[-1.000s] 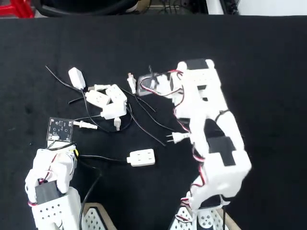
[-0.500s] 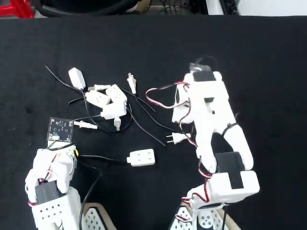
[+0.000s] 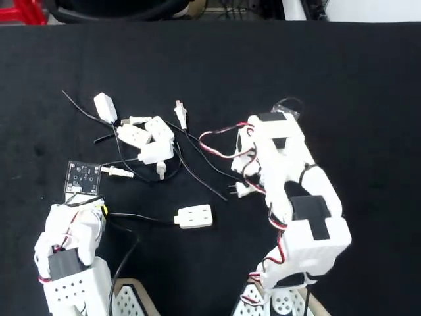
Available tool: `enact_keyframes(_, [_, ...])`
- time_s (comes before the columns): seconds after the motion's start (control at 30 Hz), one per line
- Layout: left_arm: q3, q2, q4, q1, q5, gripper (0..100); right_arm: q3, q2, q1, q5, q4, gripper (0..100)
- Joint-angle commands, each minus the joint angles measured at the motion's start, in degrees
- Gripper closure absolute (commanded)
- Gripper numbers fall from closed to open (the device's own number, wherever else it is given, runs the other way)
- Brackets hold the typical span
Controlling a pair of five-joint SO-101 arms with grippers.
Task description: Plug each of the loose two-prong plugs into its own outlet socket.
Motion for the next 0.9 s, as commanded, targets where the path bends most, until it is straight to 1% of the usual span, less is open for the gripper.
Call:
enact_keyframes(0.0, [1.1, -0.5, -0.7, -0.1, -0.4, 82, 0.0, 5.3, 1.3, -0.9, -2.6, 88.9])
enact_keyframes(0.13, [1.1, -0.5, -0.7, -0.1, -0.4, 82, -1.8, 9.1, 1.8, -0.9, -3.7, 88.9])
enact_keyframes(0.23, [1.1, -0.5, -0.7, -0.1, -0.4, 82, -3.4, 11.1, 1.5, -0.9, -1.5, 88.5])
enact_keyframes(0.33, [1.1, -0.5, -0.7, -0.1, -0.4, 82, -4.0, 11.7, 1.5, -1.1, -1.6, 88.5])
enact_keyframes(0.57, [1.1, -0.5, -0.7, -0.1, -0.4, 82, -3.6, 10.2, 1.4, -4.9, -4.7, 88.5])
enact_keyframes(0.73, [1.1, -0.5, -0.7, -0.1, -0.4, 82, -3.6, 10.4, 1.3, -7.0, -4.5, 88.5])
enact_keyframes(0.87, [1.1, -0.5, -0.7, -0.1, -0.4, 82, -4.8, 10.0, 0.8, -9.5, -7.0, 88.4])
